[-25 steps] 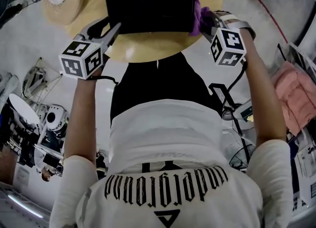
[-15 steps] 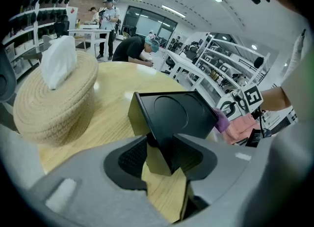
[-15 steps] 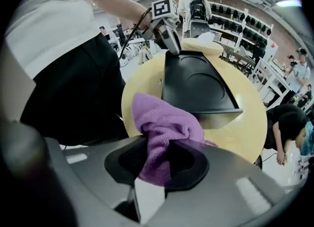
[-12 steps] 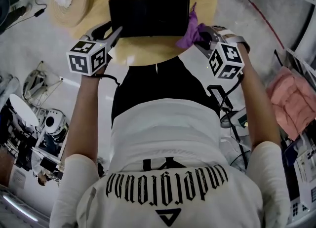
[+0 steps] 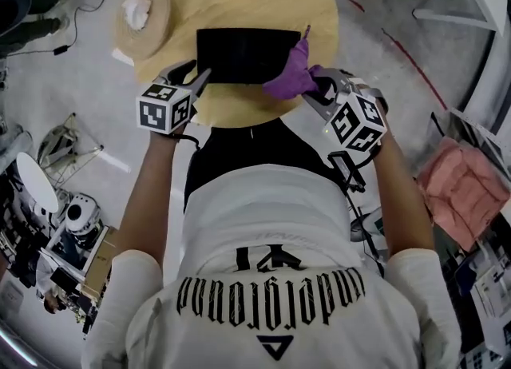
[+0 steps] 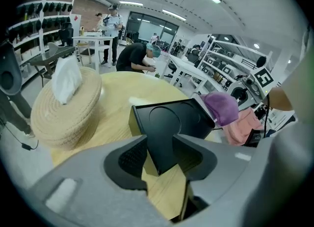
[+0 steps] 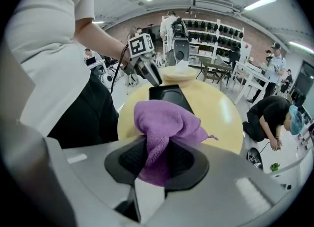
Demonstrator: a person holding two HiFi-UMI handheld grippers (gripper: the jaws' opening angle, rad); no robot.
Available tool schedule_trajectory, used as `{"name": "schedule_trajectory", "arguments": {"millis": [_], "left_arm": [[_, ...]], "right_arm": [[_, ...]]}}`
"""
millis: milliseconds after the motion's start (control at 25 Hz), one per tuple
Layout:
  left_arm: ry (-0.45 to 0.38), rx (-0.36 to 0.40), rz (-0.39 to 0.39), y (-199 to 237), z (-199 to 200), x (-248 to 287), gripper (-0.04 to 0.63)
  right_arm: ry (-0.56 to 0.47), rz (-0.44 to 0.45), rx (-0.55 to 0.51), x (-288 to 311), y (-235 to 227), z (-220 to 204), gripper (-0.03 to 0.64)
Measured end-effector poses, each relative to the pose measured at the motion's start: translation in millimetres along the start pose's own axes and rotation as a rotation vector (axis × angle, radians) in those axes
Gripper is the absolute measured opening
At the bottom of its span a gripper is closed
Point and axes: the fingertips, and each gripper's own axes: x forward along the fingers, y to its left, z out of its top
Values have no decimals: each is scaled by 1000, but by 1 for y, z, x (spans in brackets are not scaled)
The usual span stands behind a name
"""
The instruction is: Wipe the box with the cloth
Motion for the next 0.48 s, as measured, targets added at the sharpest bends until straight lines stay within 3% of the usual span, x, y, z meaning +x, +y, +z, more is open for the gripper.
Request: {"name": "schedule_trajectory", "arguments": {"millis": [240, 480], "left_arm": [[-93, 29, 28, -19, 36, -37, 173], [-243, 65, 51, -42, 87, -79, 155]], "right_arm": [[-82, -59, 42, -34, -5, 35, 103], [-216, -145, 121, -77, -27, 84, 103]]}}
